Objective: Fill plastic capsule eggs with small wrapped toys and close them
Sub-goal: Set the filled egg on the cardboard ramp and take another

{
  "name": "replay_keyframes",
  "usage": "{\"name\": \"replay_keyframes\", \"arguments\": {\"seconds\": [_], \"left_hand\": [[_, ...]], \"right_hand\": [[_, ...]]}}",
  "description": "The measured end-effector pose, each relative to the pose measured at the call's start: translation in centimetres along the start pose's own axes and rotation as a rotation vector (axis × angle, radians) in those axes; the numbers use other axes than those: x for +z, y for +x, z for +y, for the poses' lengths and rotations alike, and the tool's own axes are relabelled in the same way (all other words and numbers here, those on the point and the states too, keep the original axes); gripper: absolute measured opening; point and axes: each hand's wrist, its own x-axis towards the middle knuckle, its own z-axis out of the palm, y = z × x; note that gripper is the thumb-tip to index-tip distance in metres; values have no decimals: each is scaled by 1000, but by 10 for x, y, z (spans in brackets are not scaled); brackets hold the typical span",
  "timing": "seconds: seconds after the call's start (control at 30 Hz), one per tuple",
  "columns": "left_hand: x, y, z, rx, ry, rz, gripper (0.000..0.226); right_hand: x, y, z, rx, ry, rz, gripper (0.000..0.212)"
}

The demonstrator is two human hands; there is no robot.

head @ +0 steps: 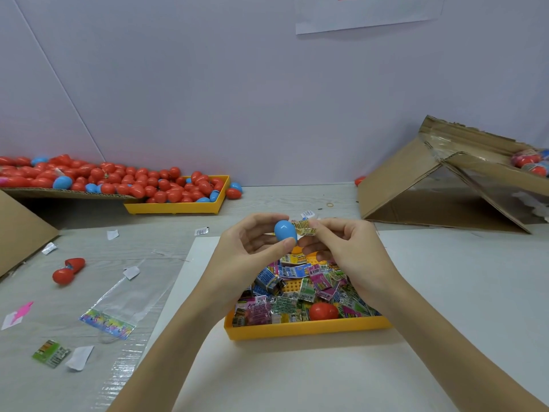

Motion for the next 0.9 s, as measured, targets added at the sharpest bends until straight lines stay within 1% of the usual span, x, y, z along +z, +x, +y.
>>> {"name": "replay_keyframes", "arguments": {"seconds": [0.23,0.5,0.67,0.9], "left_hand": [[1,-1,0,15,27,-5,42],[2,-2,1,12,7,-22,40],[2,-2,3,10,13,-13,40],[1,-2,4,-16,-38,-23,41]], "right_hand": [[0,2,3,7,14,7,21],[0,6,8,90,102,32,29],[-1,5,8,89,99,34,29],[-2,5,5,150,166,7,27]]}}
